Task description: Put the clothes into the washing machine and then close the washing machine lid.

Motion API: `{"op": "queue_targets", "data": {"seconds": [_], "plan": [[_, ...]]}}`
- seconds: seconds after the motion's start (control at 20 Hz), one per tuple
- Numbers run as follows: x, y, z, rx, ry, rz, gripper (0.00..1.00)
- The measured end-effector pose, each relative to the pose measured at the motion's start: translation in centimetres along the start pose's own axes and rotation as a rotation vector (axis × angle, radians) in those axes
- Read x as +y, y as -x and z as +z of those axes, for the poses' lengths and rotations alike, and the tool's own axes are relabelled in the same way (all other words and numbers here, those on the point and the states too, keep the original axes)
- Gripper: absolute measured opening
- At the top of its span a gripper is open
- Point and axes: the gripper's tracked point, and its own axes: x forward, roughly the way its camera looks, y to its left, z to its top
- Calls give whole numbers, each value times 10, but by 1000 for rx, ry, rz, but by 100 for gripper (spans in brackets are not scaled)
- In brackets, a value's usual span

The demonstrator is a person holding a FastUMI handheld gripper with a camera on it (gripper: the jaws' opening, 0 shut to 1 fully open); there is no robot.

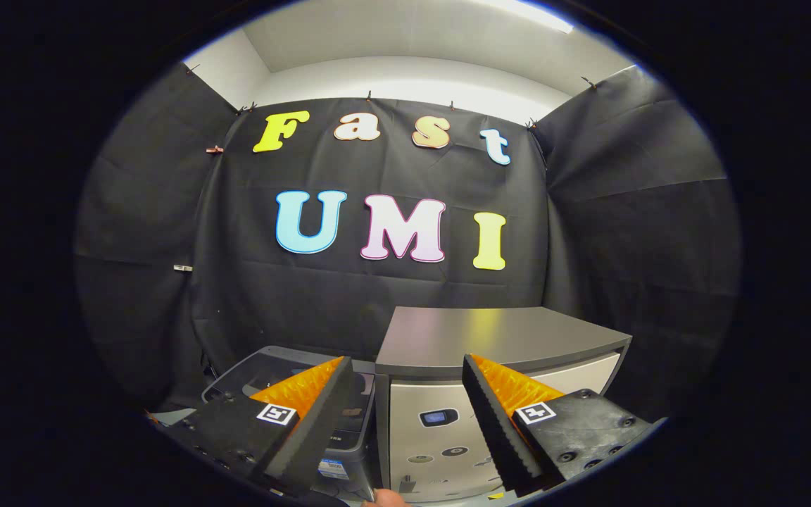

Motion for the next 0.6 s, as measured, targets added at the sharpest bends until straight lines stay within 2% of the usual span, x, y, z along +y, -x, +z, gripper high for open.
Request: {"op": "queue_targets", "data": {"seconds": [0.6], "plan": [[0,2,-1,1,-6,1,97]]}}
